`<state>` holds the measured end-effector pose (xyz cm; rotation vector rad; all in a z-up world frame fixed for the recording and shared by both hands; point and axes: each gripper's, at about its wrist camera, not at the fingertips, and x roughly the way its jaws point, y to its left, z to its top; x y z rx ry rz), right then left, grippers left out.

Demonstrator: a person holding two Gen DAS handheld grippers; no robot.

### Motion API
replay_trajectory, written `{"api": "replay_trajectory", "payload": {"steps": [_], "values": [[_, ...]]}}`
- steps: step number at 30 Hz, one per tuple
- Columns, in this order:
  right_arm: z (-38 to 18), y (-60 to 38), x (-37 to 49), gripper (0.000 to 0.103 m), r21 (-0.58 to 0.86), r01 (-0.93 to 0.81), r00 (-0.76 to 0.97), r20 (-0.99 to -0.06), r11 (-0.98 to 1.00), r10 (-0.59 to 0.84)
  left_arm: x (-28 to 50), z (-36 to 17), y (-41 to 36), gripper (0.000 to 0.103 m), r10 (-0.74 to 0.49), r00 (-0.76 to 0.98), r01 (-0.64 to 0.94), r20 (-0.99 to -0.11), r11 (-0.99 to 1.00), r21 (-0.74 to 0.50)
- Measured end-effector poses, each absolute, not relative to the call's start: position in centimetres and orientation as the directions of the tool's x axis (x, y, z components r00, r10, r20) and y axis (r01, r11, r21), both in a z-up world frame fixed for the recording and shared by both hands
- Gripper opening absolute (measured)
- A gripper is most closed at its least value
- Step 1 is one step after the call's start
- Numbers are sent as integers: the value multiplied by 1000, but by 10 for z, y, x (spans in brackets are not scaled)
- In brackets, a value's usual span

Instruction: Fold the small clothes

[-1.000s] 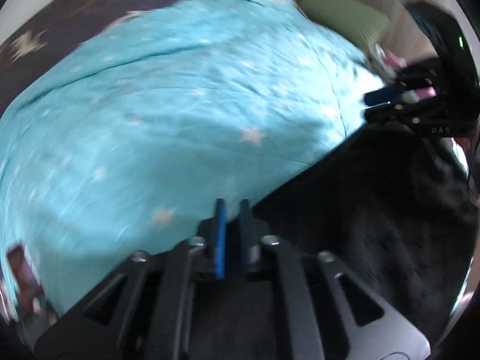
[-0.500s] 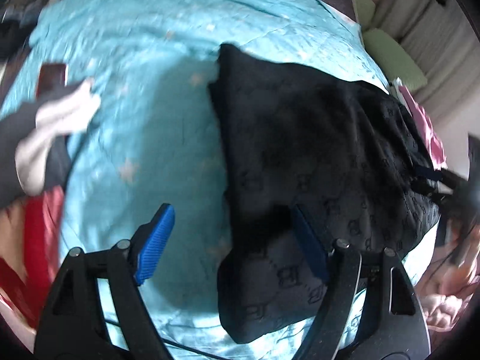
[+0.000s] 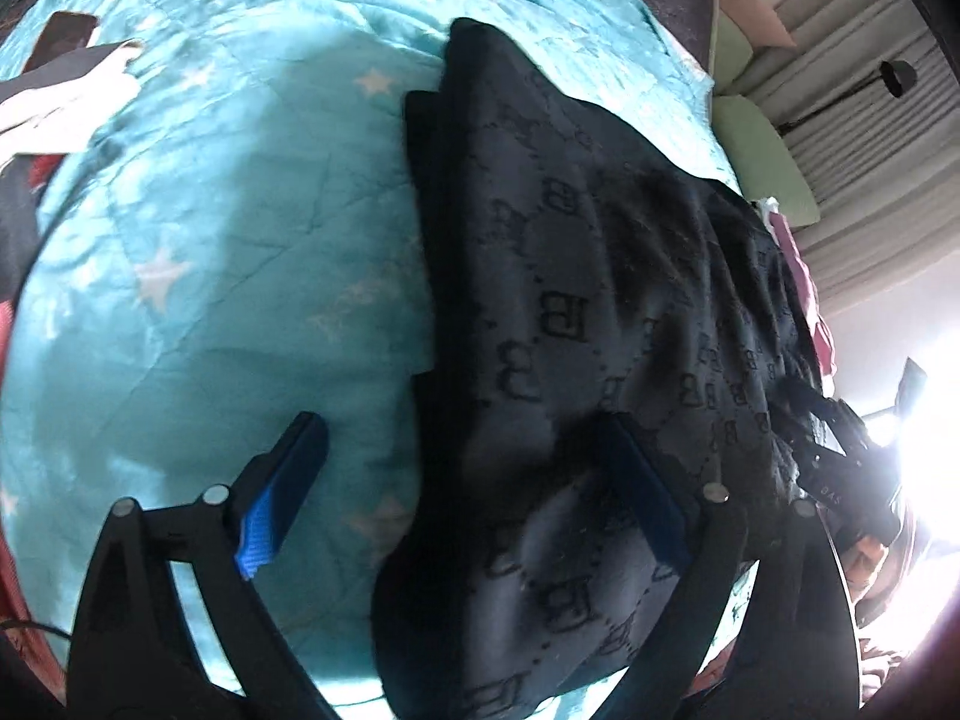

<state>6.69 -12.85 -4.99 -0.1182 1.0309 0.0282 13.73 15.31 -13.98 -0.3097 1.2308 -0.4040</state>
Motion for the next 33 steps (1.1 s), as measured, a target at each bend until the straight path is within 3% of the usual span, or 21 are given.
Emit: {"api": "replay_trajectory", "payload": {"steps": [1, 2, 5, 6, 8, 13, 16, 17, 20, 23, 27, 30, 33], "values": [[-51, -129, 61, 77, -78, -79, 514, -857, 994, -26, 137, -138, 148, 73, -465, 279, 142, -840, 885, -443], [-50, -132, 61, 77, -61, -84, 513, -858, 995, -10, 136, -134, 139, 38, -493, 265, 166, -829, 870, -464], [-42, -141, 53, 77, 36, -93, 527, -846, 995, 80, 122, -108, 105, 31, -333, 361, 275, -871, 931, -242], [-38, -152, 50, 77, 88, -85, 537, -835, 992, 120, 115, -95, 92, 30, -291, 405, 308, -866, 936, -170], [-31, -174, 44, 77, 151, -55, 553, -819, 987, 156, 110, -71, 79, 29, -289, 437, 332, -852, 932, -146], [-16, -234, 23, 78, 177, 80, 607, -789, 981, 93, 116, -13, 34, 26, -290, 480, 392, -828, 915, -94], [-16, -269, 7, 78, 279, 125, 626, -767, 952, 142, 121, 22, -18, 18, -301, 497, 479, -814, 877, -33], [-18, -279, 1, 78, 313, 139, 629, -760, 940, 160, 120, 33, -41, 9, -316, 499, 519, -807, 855, -13], [-28, -302, -13, 78, 385, 162, 632, -748, 909, 204, 111, 52, -123, 9, -369, 467, 658, -804, 752, 37], [-34, -313, -25, 78, 416, 173, 632, -742, 893, 223, 87, 36, -202, 9, -403, 407, 773, -820, 630, 75], [-38, -333, -46, 78, 469, 188, 645, -722, 863, 252, 60, -22, -261, 9, -391, 261, 843, -882, 538, 11], [-39, -347, -54, 78, 521, 170, 644, -701, 836, 306, 48, -53, -275, 13, -406, 226, 834, -885, 550, -39], [-42, -362, -56, 78, 513, 205, 629, -722, 834, 289, 51, -42, -252, 20, -486, 201, 799, -851, 584, -145]]}}
